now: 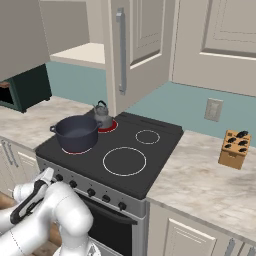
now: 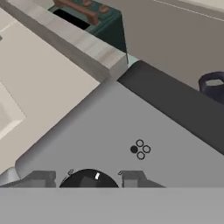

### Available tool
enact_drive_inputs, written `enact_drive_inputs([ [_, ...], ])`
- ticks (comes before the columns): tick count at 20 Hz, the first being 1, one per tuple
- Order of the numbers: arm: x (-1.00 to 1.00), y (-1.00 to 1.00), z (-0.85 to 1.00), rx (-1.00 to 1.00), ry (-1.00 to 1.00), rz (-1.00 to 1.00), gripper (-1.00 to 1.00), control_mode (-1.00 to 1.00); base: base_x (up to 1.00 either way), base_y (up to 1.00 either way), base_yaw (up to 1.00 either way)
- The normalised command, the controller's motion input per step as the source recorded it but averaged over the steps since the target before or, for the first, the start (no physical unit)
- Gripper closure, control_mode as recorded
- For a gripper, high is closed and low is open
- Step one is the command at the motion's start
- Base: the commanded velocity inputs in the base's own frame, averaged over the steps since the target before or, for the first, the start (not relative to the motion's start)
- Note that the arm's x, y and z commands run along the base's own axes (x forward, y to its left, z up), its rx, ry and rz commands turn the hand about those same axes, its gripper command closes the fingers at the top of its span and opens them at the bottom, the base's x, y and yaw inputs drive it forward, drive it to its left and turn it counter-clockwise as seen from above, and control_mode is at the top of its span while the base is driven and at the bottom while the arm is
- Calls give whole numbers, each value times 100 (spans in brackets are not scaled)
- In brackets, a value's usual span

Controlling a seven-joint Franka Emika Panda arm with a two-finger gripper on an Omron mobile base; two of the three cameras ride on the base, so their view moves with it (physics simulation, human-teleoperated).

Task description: Pick the kettle from the cabinet and place it on a stove burner. Then pick the pot from the counter and place it on another stove burner. Finally, turn both burners on.

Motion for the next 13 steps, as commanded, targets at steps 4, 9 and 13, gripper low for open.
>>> enact_drive_inputs([
  [4,-17,12,0,-27,8,-3,100,-100,0,0,0],
  [9,-18,16,0,-27,7,-3,100,-100,0,0,0],
  [13,-19,20,0,-25,3,-3,100,-100,0,0,0],
])
